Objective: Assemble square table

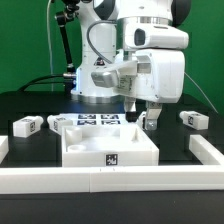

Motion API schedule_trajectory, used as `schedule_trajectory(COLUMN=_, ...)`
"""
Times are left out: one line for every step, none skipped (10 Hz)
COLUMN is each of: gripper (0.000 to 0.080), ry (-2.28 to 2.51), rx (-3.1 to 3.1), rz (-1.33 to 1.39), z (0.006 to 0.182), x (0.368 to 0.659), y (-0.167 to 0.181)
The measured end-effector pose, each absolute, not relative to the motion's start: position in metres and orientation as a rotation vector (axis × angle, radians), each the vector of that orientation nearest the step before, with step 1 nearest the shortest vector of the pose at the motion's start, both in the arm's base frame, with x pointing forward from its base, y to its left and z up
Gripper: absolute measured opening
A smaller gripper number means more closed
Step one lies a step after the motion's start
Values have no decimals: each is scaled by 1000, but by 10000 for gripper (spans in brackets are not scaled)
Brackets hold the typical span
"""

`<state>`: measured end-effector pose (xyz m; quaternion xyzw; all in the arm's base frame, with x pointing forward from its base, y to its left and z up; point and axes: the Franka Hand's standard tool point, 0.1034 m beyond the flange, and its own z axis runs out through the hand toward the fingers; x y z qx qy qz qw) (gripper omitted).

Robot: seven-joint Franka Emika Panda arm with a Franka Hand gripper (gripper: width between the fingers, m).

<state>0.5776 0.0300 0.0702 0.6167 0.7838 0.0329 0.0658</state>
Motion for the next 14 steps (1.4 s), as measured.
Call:
schedule_trajectory(gripper=650, ry=2363, rx=1862, rz=98, z=70, x=577, y=28)
schedule_trajectory(gripper=650, ry=2358, rx=1875, rz=86, z=69, x=576, y=21)
schedule_trajectory(gripper=650, ry=2347, rx=1886, rz=94, z=67, x=569, y=15)
schedule_trajectory(gripper=650, ry=2340, rx=1904, rz=97, z=63, x=552, y=11)
schedule_trajectory(gripper=650, ry=2331, rx=1925, rz=106, z=58, x=530, y=11)
schedule_trajectory(gripper=650, ry=2340, rx=1936, rz=88, z=55, x=517, y=11)
schedule_trajectory(gripper=650, ry=2340, rx=1939, rz=86, z=55, x=515, y=9)
schedule_trajectory(gripper=650, ry=2339, rx=1939, rz=87, z=55, x=516, y=10)
schedule_trajectory(gripper=650, ry=2340, rx=1939, rz=86, z=54, x=515, y=10)
schedule_trajectory(gripper=650, ry=2340, rx=1940, rz=86, z=54, x=515, y=10)
schedule_trajectory(gripper=650, ry=2340, rx=1940, rz=85, z=54, x=515, y=10)
schedule_trajectory(gripper=650, ry=2335, rx=1949, rz=85, z=53, x=513, y=10)
schedule_trajectory(gripper=650, ry=2322, rx=1987, rz=73, z=49, x=499, y=10)
schedule_trajectory(gripper=650, ry=2326, rx=2009, rz=52, z=44, x=484, y=7)
